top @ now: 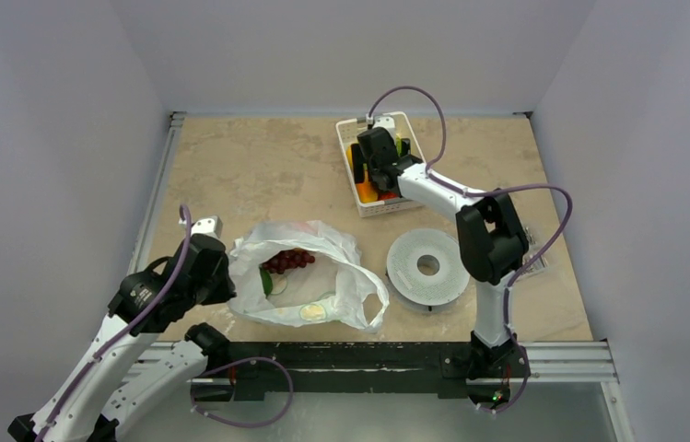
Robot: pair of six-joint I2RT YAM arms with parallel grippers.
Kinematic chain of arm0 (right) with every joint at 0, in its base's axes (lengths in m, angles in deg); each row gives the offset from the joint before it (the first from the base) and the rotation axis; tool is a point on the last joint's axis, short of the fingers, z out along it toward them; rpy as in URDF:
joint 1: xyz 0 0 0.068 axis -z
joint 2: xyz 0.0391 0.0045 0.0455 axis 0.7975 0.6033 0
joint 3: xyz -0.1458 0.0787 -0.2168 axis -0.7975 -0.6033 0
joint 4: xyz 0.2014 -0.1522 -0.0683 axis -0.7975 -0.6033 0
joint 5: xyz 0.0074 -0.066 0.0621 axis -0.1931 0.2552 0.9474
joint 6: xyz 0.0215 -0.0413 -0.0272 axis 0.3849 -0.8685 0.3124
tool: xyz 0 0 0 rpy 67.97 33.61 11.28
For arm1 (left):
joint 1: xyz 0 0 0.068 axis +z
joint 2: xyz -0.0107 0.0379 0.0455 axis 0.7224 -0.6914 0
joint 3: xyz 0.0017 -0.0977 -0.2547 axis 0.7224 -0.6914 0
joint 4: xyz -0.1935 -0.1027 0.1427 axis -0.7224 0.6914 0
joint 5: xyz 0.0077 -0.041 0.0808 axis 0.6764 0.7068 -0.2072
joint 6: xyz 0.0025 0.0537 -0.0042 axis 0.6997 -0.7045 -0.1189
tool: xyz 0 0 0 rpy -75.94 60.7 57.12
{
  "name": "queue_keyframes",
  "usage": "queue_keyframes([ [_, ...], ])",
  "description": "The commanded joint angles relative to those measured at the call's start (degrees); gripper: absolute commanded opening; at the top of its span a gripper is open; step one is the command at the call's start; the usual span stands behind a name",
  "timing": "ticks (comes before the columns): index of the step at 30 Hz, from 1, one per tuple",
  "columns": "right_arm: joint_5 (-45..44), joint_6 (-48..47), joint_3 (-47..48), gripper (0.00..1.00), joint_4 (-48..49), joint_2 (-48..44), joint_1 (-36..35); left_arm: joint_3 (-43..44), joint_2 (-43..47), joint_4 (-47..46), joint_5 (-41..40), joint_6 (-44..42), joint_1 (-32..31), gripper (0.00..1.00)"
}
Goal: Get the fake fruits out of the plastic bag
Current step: Place the fake fruit in the bin, then take out the fake fruit from the plastic bag.
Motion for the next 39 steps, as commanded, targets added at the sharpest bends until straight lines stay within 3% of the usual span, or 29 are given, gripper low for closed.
queue_keyframes([
  [1,3.3,-1.2,1.1,0.99,-2.0,-4.9,0.0,0.1,-0.3,-1.1,-0.9,0.5,-0.3,0.0],
  [4,5.9,-2.6,-1.6,0.99,-0.5,-9.1,-1.1,0.1,-0.4,-1.1,-0.8,0.5,-0.3,0.0],
  [11,2.6,-4.3,-3.8,0.99,-0.5,-16.8,-9.4,0.1,-0.5,-1.2,-0.4,0.3,-0.6,0.0],
  [17,22.3,-4.6,-14.8,0.98,11.4,-28.3,-15.3,0.1,-0.8,-1.1,-0.7,0.4,-0.9,0.0],
  [24,33.4,-3.9,-23.4,0.99,15.1,-36.8,-25.0,0.0,-1.0,-1.0,-0.9,0.6,-0.9,0.0],
  [31,33.8,-1.9,-32.9,0.99,23.1,-43.9,-35.3,0.2,-0.7,-0.8,-1.4,0.9,-1.0,0.0],
  [35,33.4,-1.1,-35.3,0.95,27.0,-41.1,-40.1,0.1,-0.6,-1.0,-1.3,0.8,-1.0,0.0],
  [39,26.8,2.2,-33.6,0.89,26.0,-35.3,-41.3,0.1,-0.1,-0.9,-1.3,0.8,-1.2,0.0],
])
